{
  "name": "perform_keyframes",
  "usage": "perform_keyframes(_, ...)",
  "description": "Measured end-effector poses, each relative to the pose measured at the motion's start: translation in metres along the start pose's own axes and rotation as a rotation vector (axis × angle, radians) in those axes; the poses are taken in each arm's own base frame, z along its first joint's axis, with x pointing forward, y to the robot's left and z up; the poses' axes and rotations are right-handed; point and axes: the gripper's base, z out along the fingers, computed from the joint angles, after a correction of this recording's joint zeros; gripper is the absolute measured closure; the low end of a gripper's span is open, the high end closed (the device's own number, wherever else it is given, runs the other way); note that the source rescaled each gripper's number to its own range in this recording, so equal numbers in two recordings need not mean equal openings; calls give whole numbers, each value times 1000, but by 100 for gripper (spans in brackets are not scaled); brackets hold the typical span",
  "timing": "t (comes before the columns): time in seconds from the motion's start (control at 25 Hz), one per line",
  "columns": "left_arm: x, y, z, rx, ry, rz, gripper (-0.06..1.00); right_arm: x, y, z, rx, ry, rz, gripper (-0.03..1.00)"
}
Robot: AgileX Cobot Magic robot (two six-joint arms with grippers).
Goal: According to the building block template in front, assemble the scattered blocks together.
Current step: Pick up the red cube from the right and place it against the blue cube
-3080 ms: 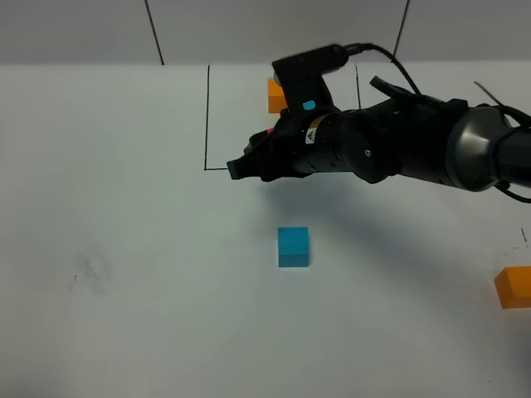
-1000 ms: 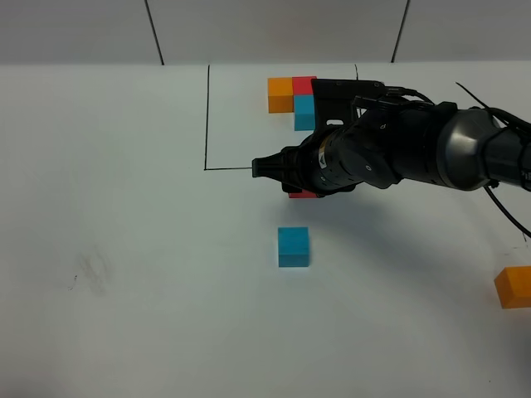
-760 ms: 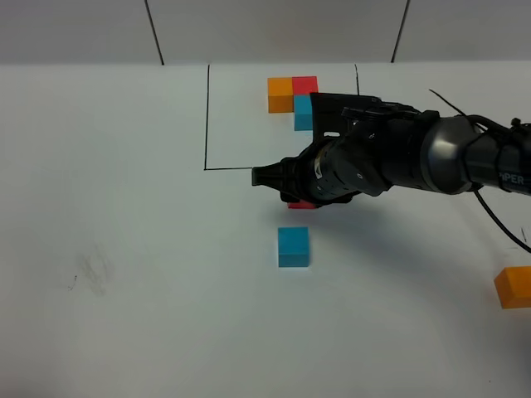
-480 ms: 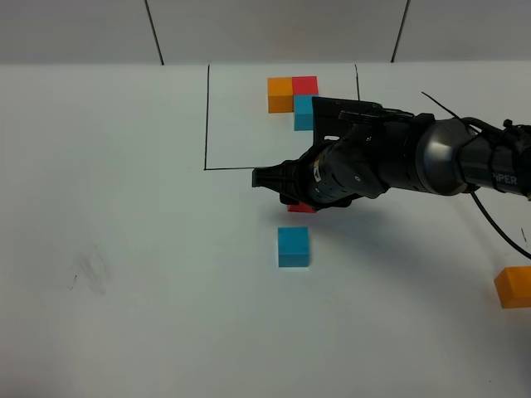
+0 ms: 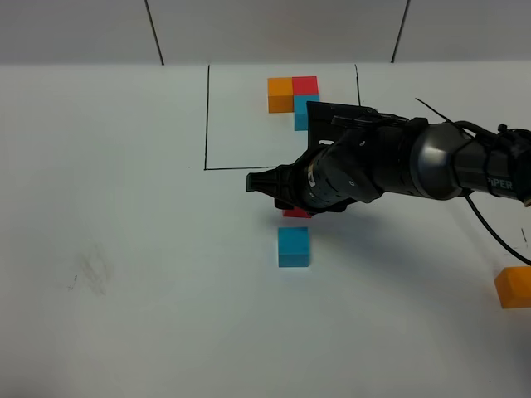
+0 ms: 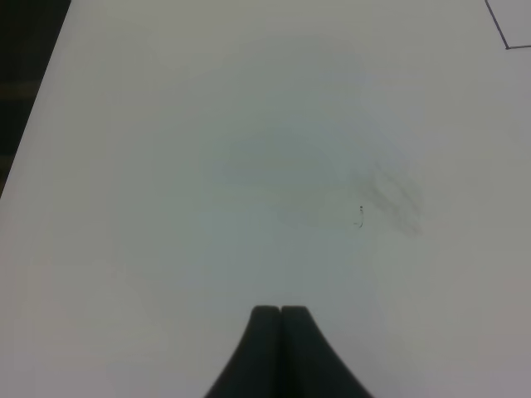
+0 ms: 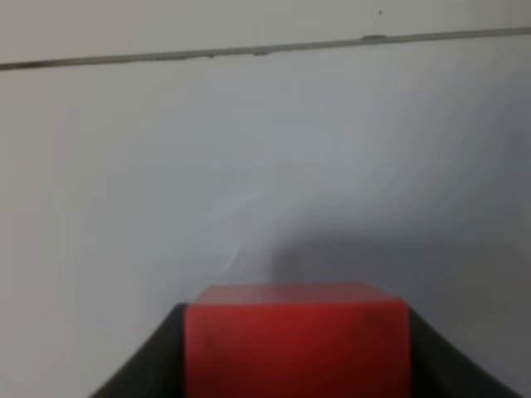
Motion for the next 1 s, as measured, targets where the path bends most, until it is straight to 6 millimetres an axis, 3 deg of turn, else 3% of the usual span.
perform_keyframes(1.0, 0, 0, 0, -4, 0, -1, 94, 17, 14, 2, 9, 41, -11, 54)
